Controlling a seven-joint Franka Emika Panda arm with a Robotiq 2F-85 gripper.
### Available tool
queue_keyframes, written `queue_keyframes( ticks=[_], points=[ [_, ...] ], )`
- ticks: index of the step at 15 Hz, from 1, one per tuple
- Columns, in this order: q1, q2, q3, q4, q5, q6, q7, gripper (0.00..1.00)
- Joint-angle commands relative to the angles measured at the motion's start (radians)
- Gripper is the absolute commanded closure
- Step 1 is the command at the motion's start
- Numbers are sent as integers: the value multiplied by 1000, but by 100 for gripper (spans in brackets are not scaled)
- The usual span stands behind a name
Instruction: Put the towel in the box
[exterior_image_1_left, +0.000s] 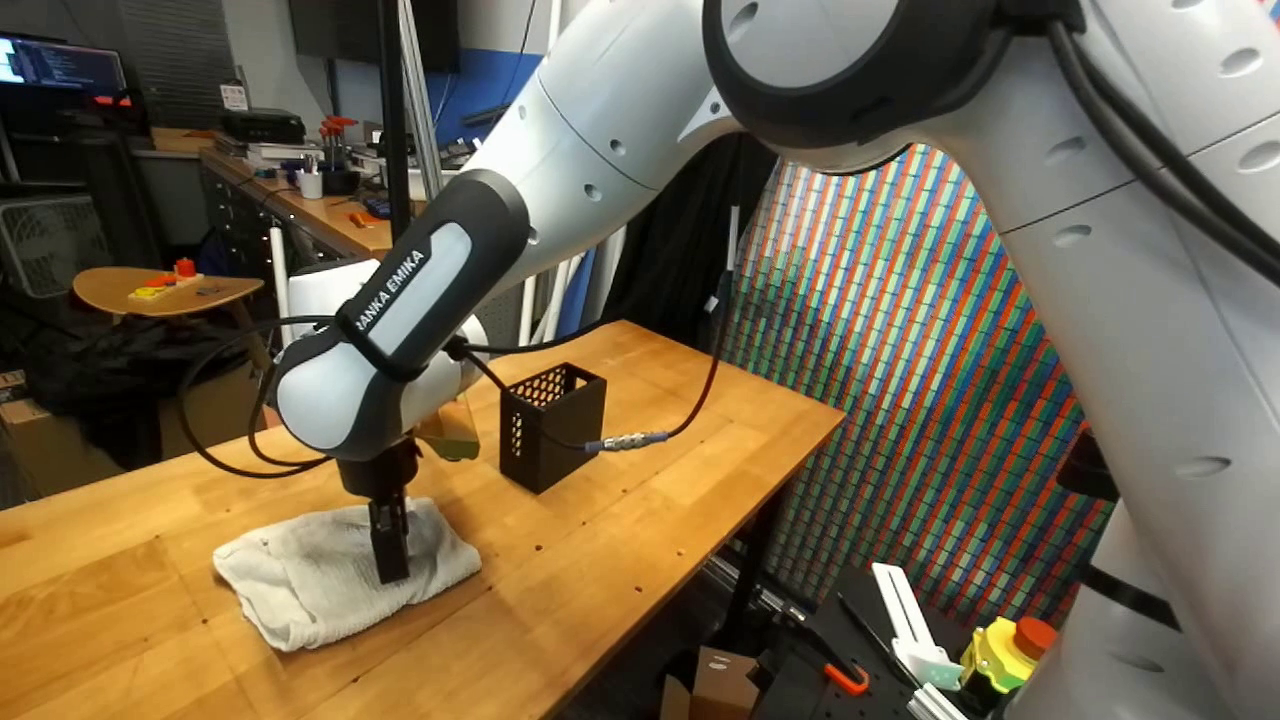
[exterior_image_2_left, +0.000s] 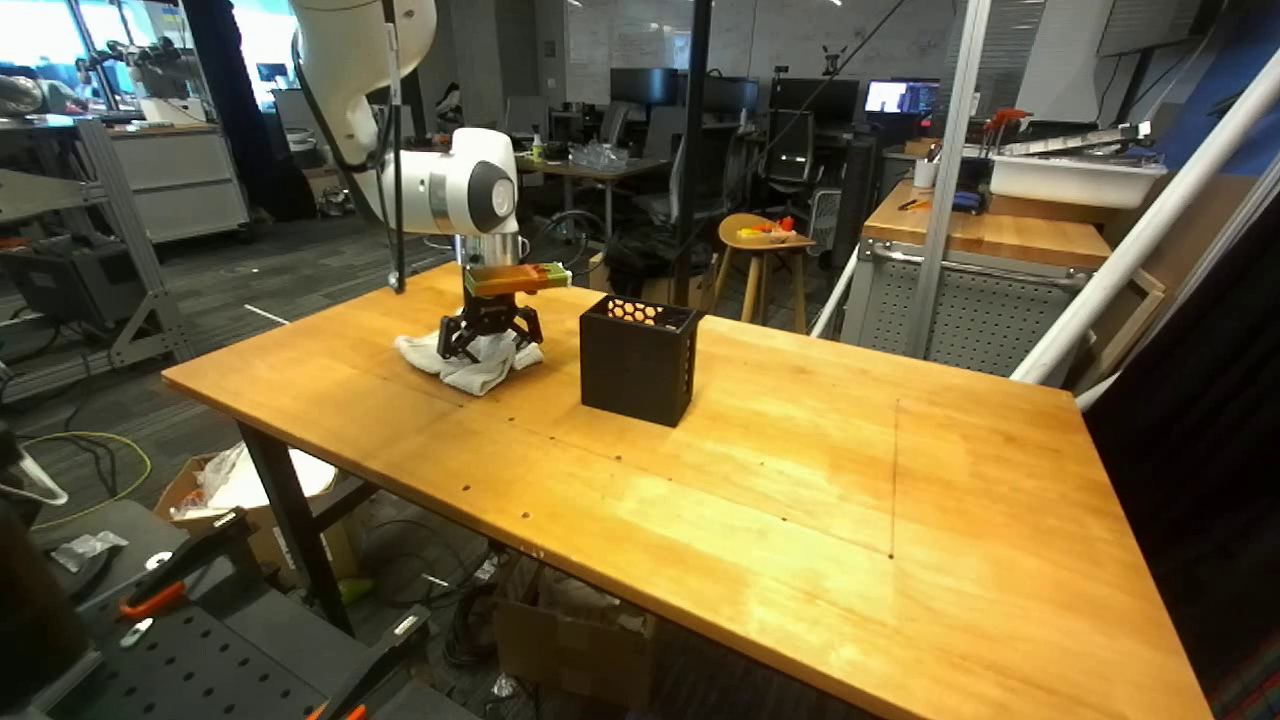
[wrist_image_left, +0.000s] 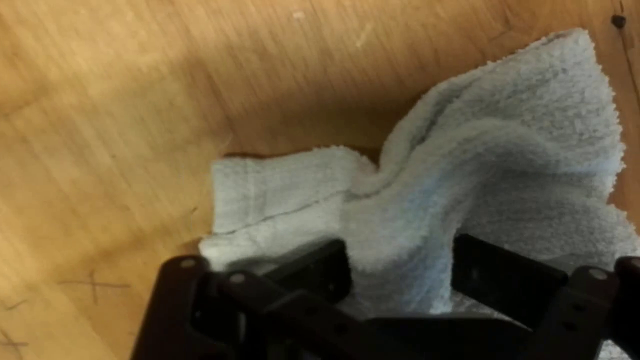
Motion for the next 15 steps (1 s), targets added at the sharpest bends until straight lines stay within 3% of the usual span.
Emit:
queue_keyframes(
  ticks=[1,5,15],
  points=[
    [-11,-29,19,-41,26,-2,15,73],
    [-13,-72,32,-60,52,-1,43,99],
    [6,-286,39,-105,117,-59,221,100]
  ],
)
